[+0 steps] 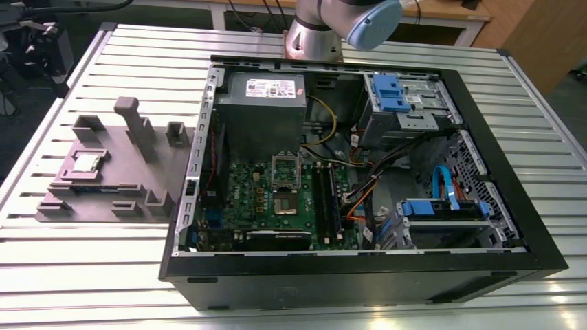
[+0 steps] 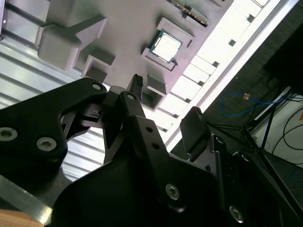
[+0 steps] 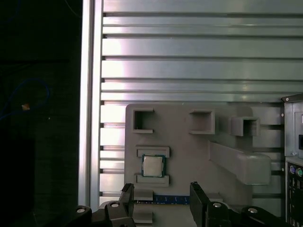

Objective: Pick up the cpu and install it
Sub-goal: 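Pick up the cpu and move it towards the insertion slot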

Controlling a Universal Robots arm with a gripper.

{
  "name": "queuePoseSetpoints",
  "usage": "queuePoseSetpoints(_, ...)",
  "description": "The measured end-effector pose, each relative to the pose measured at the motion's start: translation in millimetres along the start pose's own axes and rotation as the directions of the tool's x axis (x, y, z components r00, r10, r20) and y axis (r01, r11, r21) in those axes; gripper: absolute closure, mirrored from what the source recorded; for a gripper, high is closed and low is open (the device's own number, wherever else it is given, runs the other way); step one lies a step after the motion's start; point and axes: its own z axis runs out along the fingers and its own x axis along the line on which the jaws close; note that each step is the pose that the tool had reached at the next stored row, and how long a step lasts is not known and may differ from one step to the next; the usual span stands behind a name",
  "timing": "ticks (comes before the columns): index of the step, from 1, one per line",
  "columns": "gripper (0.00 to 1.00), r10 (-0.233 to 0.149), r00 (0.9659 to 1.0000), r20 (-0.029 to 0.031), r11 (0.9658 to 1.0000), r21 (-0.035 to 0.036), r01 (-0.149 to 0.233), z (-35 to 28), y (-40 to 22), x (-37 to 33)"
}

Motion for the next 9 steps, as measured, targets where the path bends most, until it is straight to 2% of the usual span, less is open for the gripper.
queuePoseSetpoints(9,0.41,0.000,1.0000,0.0000,1.0000,0.0000,0.000,2.1,-0.1,0.0)
